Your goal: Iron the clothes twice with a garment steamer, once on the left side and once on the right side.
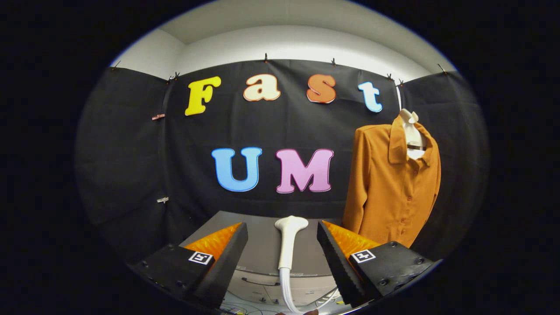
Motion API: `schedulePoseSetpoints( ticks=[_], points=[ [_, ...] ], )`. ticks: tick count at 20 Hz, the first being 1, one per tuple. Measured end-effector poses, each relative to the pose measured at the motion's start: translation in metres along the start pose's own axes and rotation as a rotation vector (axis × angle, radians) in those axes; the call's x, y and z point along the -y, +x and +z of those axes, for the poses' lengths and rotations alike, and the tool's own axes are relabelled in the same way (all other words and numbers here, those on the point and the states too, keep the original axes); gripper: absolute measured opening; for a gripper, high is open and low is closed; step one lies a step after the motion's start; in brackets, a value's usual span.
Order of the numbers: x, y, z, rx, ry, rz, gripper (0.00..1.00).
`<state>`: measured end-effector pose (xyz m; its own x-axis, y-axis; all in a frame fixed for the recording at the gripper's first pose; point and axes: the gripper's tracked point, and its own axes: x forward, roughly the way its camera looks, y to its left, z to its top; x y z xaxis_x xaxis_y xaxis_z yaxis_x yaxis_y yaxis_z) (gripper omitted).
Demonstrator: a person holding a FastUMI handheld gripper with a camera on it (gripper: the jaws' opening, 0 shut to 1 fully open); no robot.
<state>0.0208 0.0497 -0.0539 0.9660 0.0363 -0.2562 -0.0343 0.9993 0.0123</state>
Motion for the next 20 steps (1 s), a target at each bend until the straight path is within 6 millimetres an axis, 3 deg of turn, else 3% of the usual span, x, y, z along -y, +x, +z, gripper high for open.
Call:
schedulePoseSetpoints(
  ticks=[4,11,16,18,20],
  points=[
    [-0.012,0.044,-0.052,-0.190,-0.009,0.032,0.99],
    [0.016,0.108,-0.136,-0.384,-0.010,-0.081,0.98],
    [0.023,0.145,-0.183,-0.488,0.001,-0.113,0.98],
    [0.027,0.156,-0.193,-0.494,0.007,-0.137,0.86],
    [0.029,0.161,-0.190,-0.476,0.039,-0.152,0.54]
  ],
)
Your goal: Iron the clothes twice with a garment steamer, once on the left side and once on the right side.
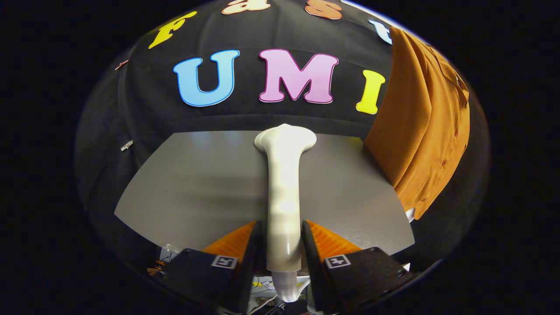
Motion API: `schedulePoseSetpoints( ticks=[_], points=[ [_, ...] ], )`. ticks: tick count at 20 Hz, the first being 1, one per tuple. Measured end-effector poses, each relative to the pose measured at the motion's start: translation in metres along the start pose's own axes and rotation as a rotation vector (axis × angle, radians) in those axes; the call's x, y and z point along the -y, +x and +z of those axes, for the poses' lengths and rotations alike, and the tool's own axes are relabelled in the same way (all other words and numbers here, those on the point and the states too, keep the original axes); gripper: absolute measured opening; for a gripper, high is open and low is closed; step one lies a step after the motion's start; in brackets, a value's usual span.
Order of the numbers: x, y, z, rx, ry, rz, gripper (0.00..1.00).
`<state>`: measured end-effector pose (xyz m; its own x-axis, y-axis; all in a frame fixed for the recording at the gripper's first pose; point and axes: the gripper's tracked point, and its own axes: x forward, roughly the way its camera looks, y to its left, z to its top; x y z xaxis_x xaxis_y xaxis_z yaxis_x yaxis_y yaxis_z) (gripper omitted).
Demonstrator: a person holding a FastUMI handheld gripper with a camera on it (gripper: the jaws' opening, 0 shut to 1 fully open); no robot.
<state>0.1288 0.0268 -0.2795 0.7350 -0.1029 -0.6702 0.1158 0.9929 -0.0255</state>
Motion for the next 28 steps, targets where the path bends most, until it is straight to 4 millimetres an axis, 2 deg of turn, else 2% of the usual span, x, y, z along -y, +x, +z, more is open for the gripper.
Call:
schedulePoseSetpoints(
  ticks=[1,4,5,8,12,17,21,24,26,28],
  points=[
    [0.000,-0.002,-0.002,-0.004,-0.002,0.010,0.39],
    [0.000,-0.002,0.001,0.043,0.003,0.027,0.35],
    [0.001,-0.006,0.004,0.061,0.005,0.027,0.32],
    [0.003,-0.026,0.009,0.134,0.007,0.032,0.32],
    [0.009,-0.074,0.021,0.243,0.033,0.075,0.32],
    [0.033,-0.149,0.059,0.461,0.019,0.099,0.32],
    [0.065,-0.211,0.090,0.637,0.017,0.128,0.32],
    [0.107,-0.245,0.106,0.740,0.017,0.106,0.32],
    [0.134,-0.259,0.114,0.801,0.040,0.091,0.32],
    [0.165,-0.264,0.119,0.848,0.071,0.086,0.31]
  ],
)
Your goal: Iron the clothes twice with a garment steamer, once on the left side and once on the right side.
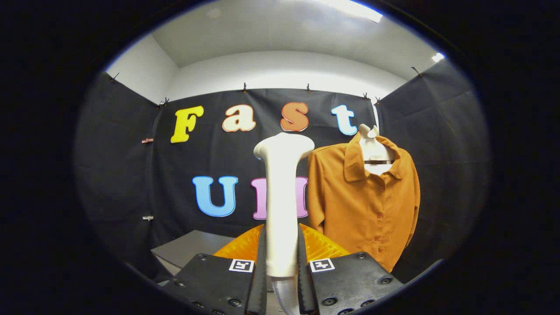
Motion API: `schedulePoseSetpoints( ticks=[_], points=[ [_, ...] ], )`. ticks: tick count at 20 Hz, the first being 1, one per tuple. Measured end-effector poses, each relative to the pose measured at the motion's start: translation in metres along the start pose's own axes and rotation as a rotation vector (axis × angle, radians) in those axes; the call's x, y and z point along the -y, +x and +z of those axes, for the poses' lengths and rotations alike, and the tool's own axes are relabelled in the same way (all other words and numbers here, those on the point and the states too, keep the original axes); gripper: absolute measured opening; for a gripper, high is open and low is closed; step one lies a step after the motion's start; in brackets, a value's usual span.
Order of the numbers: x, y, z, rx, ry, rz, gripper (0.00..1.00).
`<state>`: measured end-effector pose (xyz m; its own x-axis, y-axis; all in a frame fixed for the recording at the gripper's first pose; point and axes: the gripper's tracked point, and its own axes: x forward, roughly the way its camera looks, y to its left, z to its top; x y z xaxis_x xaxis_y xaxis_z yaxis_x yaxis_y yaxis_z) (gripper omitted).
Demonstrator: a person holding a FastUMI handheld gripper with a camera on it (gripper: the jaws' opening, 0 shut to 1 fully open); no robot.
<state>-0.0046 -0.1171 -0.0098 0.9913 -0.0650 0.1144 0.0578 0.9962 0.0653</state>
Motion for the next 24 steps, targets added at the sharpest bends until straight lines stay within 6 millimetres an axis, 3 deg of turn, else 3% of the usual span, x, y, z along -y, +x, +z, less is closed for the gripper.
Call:
schedulePoseSetpoints(
  ticks=[3,9,16,24],
  points=[
    [0.047,0.005,-0.002,0.038,0.001,-0.026,0.32],
    [0.115,0.033,-0.033,0.054,-0.010,-0.061,0.32],
    [0.140,0.068,-0.081,-0.004,-0.016,-0.076,0.32],
    [0.148,0.055,-0.137,-0.097,0.011,-0.088,0.32]
  ],
)
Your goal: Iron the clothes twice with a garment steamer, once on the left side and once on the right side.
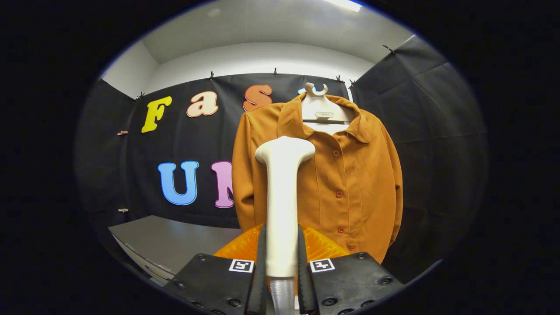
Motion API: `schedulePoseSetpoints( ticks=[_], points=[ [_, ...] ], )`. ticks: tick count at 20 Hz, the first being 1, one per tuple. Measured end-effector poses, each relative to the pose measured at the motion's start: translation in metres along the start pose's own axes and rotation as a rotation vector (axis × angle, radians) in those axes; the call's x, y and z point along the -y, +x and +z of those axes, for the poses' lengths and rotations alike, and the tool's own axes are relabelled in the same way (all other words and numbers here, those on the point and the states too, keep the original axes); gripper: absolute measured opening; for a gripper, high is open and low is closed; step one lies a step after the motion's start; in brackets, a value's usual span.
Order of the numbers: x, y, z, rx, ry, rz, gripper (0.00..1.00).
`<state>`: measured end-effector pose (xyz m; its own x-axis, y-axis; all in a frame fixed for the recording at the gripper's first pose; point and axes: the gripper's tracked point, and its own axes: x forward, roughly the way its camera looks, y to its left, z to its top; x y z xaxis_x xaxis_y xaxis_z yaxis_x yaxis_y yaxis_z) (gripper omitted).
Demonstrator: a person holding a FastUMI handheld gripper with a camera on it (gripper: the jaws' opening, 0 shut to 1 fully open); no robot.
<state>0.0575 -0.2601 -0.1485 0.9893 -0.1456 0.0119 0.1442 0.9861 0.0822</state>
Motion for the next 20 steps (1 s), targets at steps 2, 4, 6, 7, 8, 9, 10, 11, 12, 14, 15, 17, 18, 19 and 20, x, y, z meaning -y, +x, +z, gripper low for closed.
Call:
schedulePoseSetpoints(
  ticks=[2,4,6,7,8,9,10,11,12,14,15,17,18,19,20],
  points=[
    [0.005,-0.004,-0.020,-0.040,0.006,-0.010,0.32],
    [0.009,-0.011,-0.041,-0.078,0.020,-0.015,0.32],
    [0.013,-0.017,-0.063,-0.119,0.028,-0.019,0.32],
    [0.014,-0.020,-0.072,-0.140,0.032,-0.021,0.32],
    [0.016,-0.022,-0.084,-0.160,0.042,-0.023,0.32],
    [0.017,-0.025,-0.095,-0.184,0.052,-0.025,0.32],
    [0.017,-0.027,-0.106,-0.205,0.061,-0.027,0.32],
    [0.019,-0.029,-0.116,-0.226,0.070,-0.028,0.32],
    [0.020,-0.033,-0.129,-0.252,0.078,-0.030,0.32],
    [0.023,-0.041,-0.152,-0.299,0.094,-0.034,0.32],
    [0.025,-0.045,-0.163,-0.323,0.101,-0.036,0.32],
    [0.031,-0.055,-0.187,-0.372,0.110,-0.045,0.32],
    [0.034,-0.060,-0.198,-0.397,0.110,-0.048,0.32],
    [0.036,-0.065,-0.211,-0.422,0.111,-0.052,0.32],
    [0.039,-0.070,-0.224,-0.449,0.110,-0.054,0.32]
  ],
)
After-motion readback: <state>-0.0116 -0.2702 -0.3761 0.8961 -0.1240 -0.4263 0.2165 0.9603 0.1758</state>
